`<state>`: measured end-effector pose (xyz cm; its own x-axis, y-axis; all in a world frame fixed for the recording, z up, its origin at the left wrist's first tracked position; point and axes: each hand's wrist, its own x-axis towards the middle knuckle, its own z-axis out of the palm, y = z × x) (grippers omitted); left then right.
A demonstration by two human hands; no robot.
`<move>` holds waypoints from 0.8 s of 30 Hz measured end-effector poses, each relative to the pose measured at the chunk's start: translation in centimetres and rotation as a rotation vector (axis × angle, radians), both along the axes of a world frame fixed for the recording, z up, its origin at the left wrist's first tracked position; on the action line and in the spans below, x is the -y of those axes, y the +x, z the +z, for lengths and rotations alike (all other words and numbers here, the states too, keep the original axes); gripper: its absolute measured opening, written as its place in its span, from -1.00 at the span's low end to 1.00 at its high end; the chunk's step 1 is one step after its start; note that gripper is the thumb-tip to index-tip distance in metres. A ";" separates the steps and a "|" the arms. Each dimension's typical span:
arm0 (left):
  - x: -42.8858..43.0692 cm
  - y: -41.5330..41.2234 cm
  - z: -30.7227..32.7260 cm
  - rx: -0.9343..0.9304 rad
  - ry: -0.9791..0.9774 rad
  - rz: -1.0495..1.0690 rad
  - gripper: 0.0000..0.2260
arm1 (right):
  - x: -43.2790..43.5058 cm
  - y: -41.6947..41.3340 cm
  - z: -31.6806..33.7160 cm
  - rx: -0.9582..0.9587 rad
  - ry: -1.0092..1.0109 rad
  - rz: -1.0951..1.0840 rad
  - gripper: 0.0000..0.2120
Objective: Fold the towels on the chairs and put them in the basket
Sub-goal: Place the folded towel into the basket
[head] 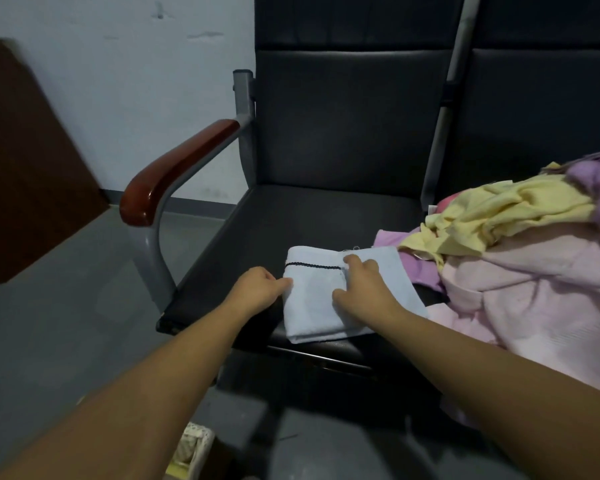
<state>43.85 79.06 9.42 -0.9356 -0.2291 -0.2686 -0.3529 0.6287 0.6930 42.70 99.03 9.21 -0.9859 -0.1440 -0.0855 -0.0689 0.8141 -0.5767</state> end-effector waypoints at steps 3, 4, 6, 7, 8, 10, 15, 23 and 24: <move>-0.7 -0.1 0.0 0.040 0.038 0.015 -0.67 | -0.1 0.1 -0.8 -0.025 0.183 0.136 -0.53; -0.9 -0.1 -0.1 0.043 0.063 0.026 -0.65 | -0.2 0.2 -1.1 0.002 0.201 0.192 -0.53; -1.5 -0.3 -0.1 0.054 0.121 0.052 -0.69 | -0.4 0.6 -1.5 0.071 0.213 0.260 -0.49; -1.8 -0.3 0.1 0.061 0.149 0.062 -0.74 | -0.4 0.8 -1.6 0.086 0.202 0.267 -0.48; -2.0 -0.3 0.3 0.065 0.182 0.073 -0.77 | -0.4 0.9 -1.6 0.084 0.180 0.262 -0.48; -2.3 -0.3 0.8 0.068 0.281 0.112 -0.80 | -0.1 0.9 -1.6 0.076 0.081 0.241 -0.51; -1.0 -0.2 3.1 -0.068 0.337 0.204 -0.85 | 2.4 0.7 -1.4 0.411 -0.816 -0.034 -0.77; -3.6 0.6 4.9 -0.145 0.316 -0.111 -0.85 | 1.9 -0.2 0.7 0.586 -1.213 -0.281 -0.50; -3.6 0.5 4.8 -0.142 0.342 -0.114 -0.87 | 1.6 -0.2 0.6 0.531 -1.100 -0.292 -0.60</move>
